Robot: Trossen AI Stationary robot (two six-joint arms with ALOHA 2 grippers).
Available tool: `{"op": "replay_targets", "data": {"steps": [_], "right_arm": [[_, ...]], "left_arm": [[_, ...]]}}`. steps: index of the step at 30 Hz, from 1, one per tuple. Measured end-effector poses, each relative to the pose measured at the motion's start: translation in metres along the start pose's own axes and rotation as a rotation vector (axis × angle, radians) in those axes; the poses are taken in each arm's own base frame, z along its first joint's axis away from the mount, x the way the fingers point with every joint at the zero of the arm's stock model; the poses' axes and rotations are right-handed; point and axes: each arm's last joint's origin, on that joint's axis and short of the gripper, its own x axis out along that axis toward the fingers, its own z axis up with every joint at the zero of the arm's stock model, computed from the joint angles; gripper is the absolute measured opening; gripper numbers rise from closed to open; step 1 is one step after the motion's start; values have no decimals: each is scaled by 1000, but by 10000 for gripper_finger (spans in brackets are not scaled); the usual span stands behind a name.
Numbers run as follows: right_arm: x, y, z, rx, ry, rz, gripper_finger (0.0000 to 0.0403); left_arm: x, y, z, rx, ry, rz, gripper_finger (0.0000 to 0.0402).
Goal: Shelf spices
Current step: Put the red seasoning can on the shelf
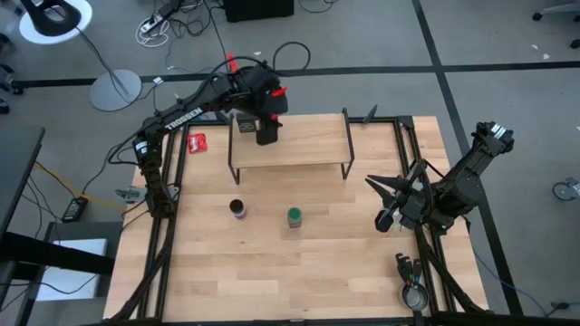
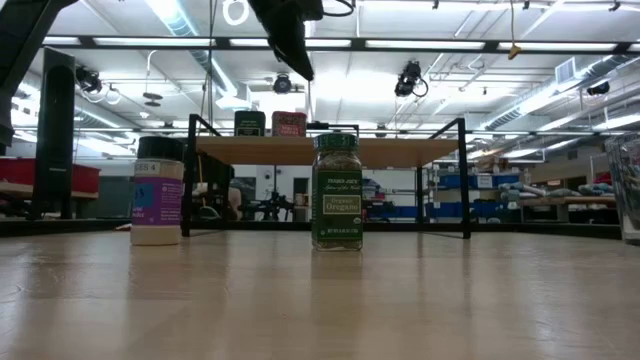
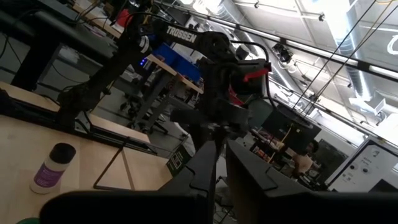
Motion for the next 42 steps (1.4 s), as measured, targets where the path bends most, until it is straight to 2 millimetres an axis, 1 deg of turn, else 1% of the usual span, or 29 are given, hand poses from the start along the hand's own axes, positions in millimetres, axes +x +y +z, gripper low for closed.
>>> {"op": "replay_targets", "data": {"steps": [4,8,10,12,15,22,27,32,42], "right_arm": [[0,0,0,0,0,0,39],[0,0,0,-1,0,0,39],[0,0,0,0,0,0,39],[0,0,0,-1,0,0,39],[0,0,0,0,0,0,39],[0,0,0,0,0,0,39],[0,0,0,0,0,0,39],[0,0,0,0,1,0,39],[0,0,0,0,1,0,39]], "left_arm": [[0,-3,-6,2,78,0,104],[0,-4,-9,-16,108,-6,28],[0,-4,-10,-28,119,-1,8],[0,-4,-11,-33,133,6,7],[6,-4,-13,-44,161,16,6],[35,-9,-32,-49,285,5,2],[50,-11,-39,-49,303,14,1],[54,-8,-41,-45,319,80,1],[54,1,-46,-68,328,91,1]]}}
